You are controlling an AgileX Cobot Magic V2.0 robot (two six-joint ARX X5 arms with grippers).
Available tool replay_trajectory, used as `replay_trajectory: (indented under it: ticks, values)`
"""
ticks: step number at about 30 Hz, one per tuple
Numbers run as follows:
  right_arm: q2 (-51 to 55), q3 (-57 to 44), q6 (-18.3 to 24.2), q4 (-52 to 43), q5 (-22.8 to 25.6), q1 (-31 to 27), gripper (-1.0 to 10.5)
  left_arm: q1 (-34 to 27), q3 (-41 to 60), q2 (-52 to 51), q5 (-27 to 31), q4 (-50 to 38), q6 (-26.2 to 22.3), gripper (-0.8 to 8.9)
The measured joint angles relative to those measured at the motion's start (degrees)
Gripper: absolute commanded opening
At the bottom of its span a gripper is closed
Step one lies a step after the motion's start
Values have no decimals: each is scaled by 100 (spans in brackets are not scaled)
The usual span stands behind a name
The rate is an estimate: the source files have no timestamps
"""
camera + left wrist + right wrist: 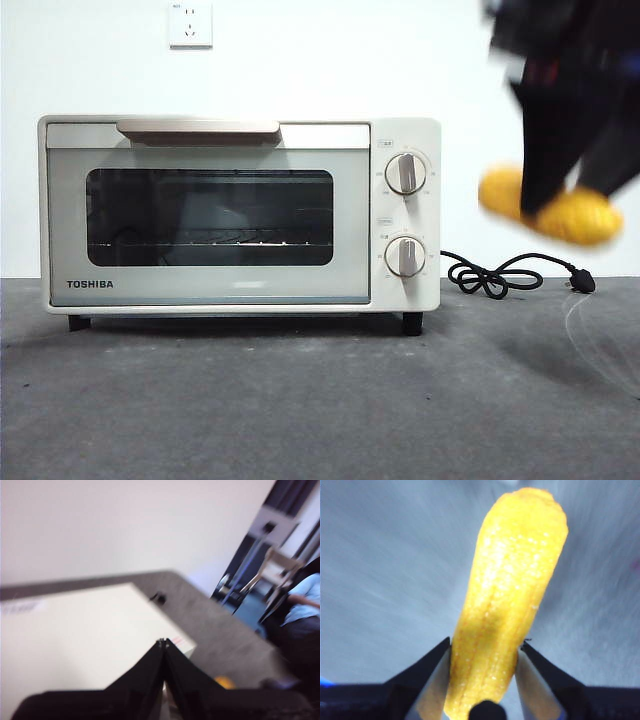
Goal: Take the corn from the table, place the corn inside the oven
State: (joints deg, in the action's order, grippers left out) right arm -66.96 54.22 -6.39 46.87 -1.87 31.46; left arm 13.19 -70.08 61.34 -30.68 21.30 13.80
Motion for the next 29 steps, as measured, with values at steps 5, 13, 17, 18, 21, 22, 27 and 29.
replay_trajectory:
  ticks: [5,13,17,18,21,22,27,29]
  values:
    - [1104,0,-243,-258,-199,2,-12,63,0,402,383,605,-380,-5]
    - [1851,46,-566,-494,-437,2,-12,352,0,929,868,892,-787,-5]
    - [1834,57,-627,-494,-612,2,-12,501,0,1202,920,914,-850,-5]
    - [1834,57,-629,-496,-612,2,-12,533,0,1257,962,918,-874,-6]
    - [1834,57,-636,-494,-612,2,-12,621,0,1416,1185,935,-962,-6]
    - [1834,57,-638,-494,-612,2,-12,640,2,1467,1237,949,-979,-5]
    - [1834,57,-649,-494,-612,2,-12,649,0,1633,1261,964,-1021,-6]
    - [1834,57,-647,-494,-612,2,-12,649,0,1666,1266,970,-1038,-6]
